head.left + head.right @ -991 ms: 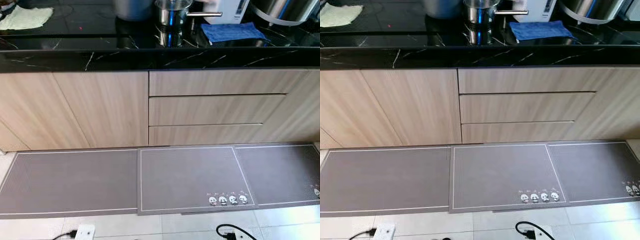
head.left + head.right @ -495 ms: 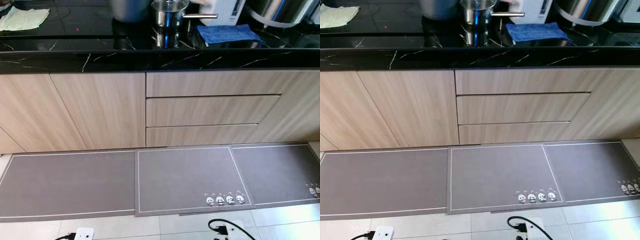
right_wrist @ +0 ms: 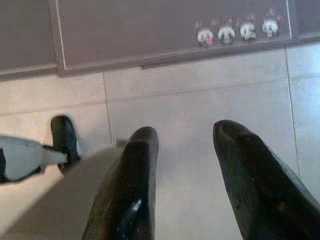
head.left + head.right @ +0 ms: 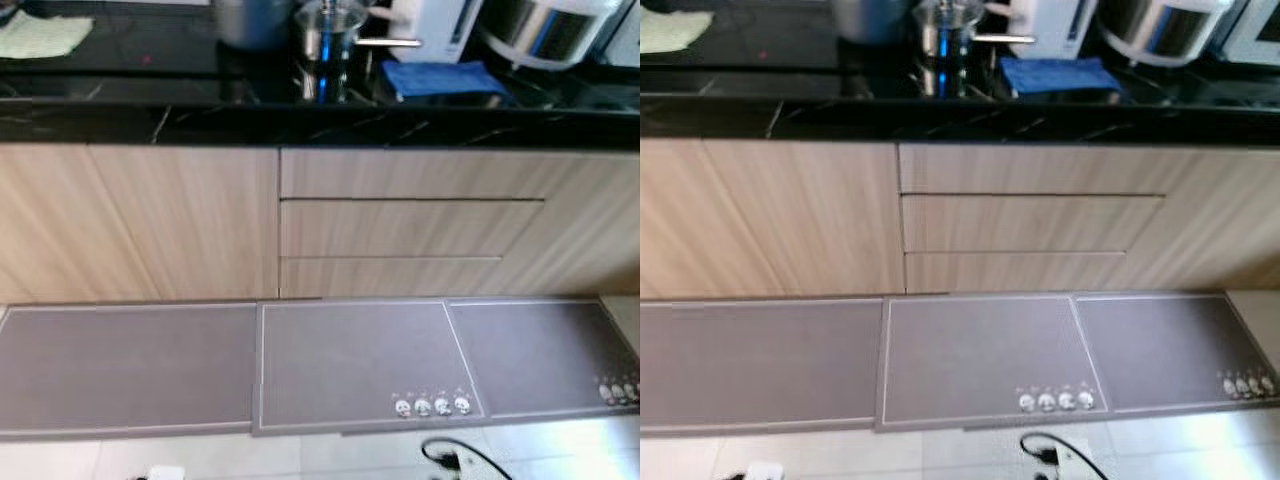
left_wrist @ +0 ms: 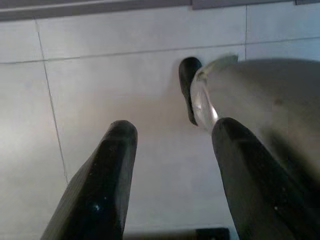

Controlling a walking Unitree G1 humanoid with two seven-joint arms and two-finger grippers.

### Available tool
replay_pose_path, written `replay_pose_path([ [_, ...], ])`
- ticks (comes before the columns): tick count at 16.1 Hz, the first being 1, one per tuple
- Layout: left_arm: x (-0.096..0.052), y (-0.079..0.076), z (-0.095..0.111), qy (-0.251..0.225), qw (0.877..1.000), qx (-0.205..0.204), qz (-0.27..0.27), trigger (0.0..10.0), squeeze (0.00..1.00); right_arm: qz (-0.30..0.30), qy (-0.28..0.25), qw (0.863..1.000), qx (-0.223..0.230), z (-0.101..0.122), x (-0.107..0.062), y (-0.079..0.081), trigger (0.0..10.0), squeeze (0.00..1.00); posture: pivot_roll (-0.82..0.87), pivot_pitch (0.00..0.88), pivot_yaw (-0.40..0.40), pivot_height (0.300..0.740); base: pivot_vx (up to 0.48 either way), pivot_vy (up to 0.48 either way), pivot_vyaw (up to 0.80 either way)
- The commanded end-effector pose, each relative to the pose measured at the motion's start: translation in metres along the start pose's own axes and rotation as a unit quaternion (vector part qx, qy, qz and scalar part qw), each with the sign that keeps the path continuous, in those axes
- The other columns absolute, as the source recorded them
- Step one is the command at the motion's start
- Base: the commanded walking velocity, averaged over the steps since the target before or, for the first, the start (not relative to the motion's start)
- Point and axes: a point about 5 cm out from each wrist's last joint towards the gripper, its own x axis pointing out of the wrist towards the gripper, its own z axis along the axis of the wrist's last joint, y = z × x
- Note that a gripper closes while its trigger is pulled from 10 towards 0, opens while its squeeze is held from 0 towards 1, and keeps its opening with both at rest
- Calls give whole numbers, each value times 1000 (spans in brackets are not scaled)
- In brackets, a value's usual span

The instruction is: Kitchen organization

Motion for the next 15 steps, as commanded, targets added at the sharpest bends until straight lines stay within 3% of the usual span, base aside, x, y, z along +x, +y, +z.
replay_pose_path([
  [1, 0, -4, -3, 6, 1000, -1, -6, 10000, 0, -12, 6, 1000, 8, -5, -2, -6, 10000, 0, 63, 82, -60, 740, 0, -259, 0],
  [15, 1, -1, 5, -3, 1000, -3, -2, 10000, 0, -10, 0, 1000, 22, 1, 1, 0, 10000, 0, 89, 83, -50, 740, 0, -291, 0],
])
